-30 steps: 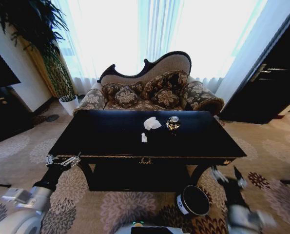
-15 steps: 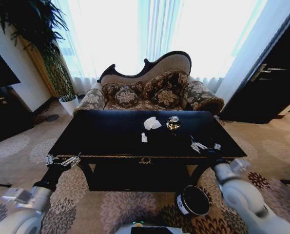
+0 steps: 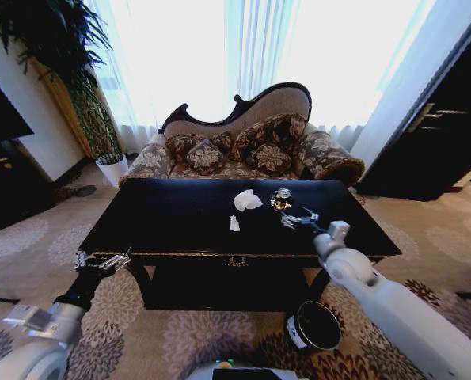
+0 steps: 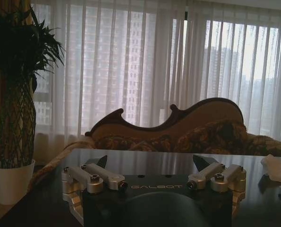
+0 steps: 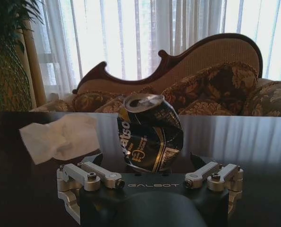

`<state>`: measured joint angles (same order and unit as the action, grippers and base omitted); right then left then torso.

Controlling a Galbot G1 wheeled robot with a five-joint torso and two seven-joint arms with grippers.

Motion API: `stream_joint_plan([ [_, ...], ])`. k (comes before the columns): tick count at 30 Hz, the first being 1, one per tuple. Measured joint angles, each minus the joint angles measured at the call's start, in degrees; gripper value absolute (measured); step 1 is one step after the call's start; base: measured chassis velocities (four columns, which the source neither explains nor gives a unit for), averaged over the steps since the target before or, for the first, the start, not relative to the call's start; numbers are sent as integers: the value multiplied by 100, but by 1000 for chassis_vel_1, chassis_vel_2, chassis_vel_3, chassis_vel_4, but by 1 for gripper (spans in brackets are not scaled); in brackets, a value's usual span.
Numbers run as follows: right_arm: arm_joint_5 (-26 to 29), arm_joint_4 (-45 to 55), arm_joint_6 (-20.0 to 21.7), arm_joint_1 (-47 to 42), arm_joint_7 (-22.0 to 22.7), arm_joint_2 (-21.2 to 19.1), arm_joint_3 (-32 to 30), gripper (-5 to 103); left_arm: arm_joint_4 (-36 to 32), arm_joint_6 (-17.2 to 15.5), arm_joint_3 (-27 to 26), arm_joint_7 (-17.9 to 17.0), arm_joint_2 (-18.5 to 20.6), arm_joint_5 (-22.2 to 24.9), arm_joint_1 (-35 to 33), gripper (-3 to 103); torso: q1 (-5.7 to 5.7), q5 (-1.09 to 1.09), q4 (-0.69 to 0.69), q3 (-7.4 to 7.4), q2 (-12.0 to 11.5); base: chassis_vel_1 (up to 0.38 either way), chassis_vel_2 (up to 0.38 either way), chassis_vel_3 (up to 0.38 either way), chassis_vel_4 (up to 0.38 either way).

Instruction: Move to the front of the table and place the trash on the table into the trash bin.

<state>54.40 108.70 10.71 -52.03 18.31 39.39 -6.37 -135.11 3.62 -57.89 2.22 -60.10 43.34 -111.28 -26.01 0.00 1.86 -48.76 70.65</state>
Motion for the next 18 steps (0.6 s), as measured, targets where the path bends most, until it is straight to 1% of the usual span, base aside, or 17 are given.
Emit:
stream_joint_plan([
  [2,-19,-108,-4,138,-28,30,95,100,0,0,0,0,0,0,0,100,0,-1,1,0,1,0,0,0,0],
  [6,-200,-481,-60,761,-149,229,418,100,0,0,0,2,0,0,0,100,0,-1,-1,0,1,0,0,0,0],
  [10,-212,-563,-65,980,-158,272,547,100,0,0,0,2,0,0,1,100,0,-2,0,0,1,0,0,0,0],
  [16,-227,-581,-65,1070,-153,361,682,100,0,0,0,2,0,0,0,100,1,-1,0,1,1,0,0,0,0],
  [17,-258,-585,-65,1067,-149,402,707,103,0,0,0,2,0,0,0,100,1,-1,0,1,1,0,0,0,0],
  [18,-286,-589,-65,1051,-136,449,722,100,0,0,0,2,0,0,0,100,1,-1,0,1,1,0,0,0,0],
])
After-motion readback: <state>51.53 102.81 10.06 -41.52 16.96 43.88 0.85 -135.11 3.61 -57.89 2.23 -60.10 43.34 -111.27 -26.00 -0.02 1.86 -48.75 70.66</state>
